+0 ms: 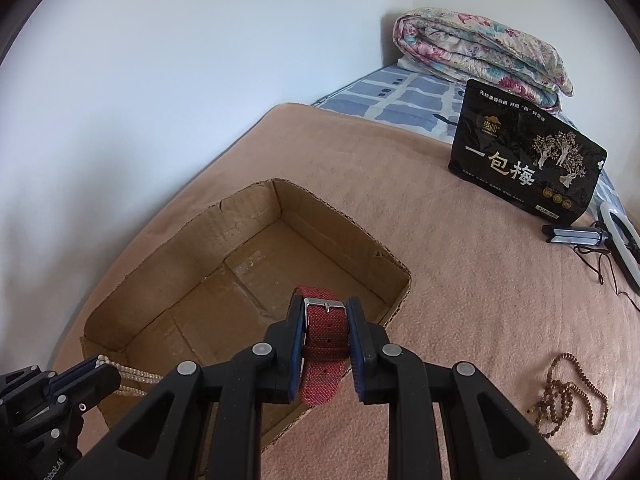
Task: Organize jewelry
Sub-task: 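Carry the pearl necklace and red watch into the cardboard box and release both, then move both tools back toward the blue bangle and cream bead bracelet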
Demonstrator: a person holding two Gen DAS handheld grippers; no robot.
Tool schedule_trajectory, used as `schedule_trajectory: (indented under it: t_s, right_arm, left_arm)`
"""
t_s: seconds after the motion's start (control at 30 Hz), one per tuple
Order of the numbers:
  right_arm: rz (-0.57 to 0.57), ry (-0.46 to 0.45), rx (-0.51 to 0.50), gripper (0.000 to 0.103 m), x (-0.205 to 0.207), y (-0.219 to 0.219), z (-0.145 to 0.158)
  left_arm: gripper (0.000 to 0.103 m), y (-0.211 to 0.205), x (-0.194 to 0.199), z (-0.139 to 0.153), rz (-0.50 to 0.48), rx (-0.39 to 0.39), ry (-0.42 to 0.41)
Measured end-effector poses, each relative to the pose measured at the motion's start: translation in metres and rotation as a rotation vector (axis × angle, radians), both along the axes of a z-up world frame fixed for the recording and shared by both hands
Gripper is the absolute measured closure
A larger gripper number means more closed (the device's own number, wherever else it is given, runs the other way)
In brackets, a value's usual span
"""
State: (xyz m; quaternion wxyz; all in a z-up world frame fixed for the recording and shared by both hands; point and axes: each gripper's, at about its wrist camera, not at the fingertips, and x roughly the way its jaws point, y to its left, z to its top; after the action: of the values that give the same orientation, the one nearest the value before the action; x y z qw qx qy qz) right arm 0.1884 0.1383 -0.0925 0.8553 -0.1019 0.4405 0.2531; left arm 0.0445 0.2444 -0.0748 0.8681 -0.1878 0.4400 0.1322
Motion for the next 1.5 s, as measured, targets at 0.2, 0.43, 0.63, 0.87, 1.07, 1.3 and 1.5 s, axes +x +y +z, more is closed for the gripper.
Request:
schedule_trajectory:
  t_s: [0.2,0.43,0.63,0.87,1.07,1.3,1.5]
  right_arm:
    - [0.001,0.011,0.004,0.083,0.001,0.001,-0.004]
    - [-0.019,-0.035,0.022,0.034,0.0,-0.005,0.006]
    - [-0.04,-0.061,0.016,0.021,-0.002,-0.013,0.013]
    - [-0.048,-0.091,0.004,0.02,-0.006,-0.021,0.022]
    - [-0.059,-0.1,0.005,0.019,-0.008,-0.033,0.029]
    - [-0.093,-0.126,0.008,0.017,-0.013,-0.066,0.039]
    - [-0.139,-0.125,0.016,0.016,-0.015,-0.109,0.042]
  left_arm:
    - [0.098,-0.004,0.002,0.001,-0.007,0.003,-0.005]
    - [0.051,-0.007,0.0,0.006,0.006,0.008,-0.027]
    - [0.051,-0.008,-0.001,0.009,0.01,0.025,-0.033]
    - [0.051,-0.015,0.0,0.013,-0.005,0.065,-0.032]
    - [0.051,-0.025,0.002,0.016,-0.024,0.065,-0.056]
    - [0.051,-0.045,0.009,0.022,-0.089,0.07,-0.083]
    - [0.051,-0.071,0.018,0.026,-0.146,0.09,-0.083]
